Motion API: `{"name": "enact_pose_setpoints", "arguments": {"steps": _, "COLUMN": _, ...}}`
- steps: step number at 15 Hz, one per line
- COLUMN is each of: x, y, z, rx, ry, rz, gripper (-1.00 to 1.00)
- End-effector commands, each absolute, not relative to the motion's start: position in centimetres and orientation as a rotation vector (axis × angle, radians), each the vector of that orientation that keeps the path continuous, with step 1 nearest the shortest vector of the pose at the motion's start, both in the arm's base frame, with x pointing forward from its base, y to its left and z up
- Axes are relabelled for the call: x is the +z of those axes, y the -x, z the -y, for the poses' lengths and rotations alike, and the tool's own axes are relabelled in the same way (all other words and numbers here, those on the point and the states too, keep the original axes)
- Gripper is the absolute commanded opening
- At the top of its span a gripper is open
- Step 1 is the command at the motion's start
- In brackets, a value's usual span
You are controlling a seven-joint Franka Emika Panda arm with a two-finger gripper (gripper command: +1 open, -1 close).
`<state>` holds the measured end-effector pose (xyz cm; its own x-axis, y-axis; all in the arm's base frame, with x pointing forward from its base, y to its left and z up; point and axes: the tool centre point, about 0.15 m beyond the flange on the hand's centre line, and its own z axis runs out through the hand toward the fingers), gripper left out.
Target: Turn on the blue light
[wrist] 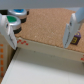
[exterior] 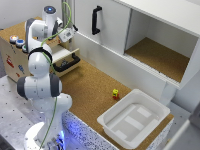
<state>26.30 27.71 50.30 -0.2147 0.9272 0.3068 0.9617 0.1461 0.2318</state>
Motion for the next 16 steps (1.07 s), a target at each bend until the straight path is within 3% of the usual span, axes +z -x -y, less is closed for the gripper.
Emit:
{"name": "enact_pose_setpoints", "arguments": {"steps": 1, "x": 51.0, "y": -26.2, "z": -26.1, "rx": -0.220, "ry": 1.822, "rz": 2.326, "gripper": 1.00}}
{"name": "enact_pose_setpoints", "arguments": {"steps": 5, "x": 52.1, "y": -25.9, "z": -29.2, "rx": -0.023, "ry": 2.026, "rz": 2.377, "gripper": 1.00}}
{"name": "enact_pose_setpoints", "arguments": {"steps": 10, "x": 50.1, "y": -24.9, "z": -33.9, "rx": 0.179, "ry": 2.327, "rz": 2.280, "gripper": 1.00}}
{"name": "enact_pose_setpoints", "arguments": {"steps": 16, "x": 51.0, "y": -23.0, "z": -38.9, "rx": 0.055, "ry": 2.591, "rz": 1.797, "gripper": 1.00}}
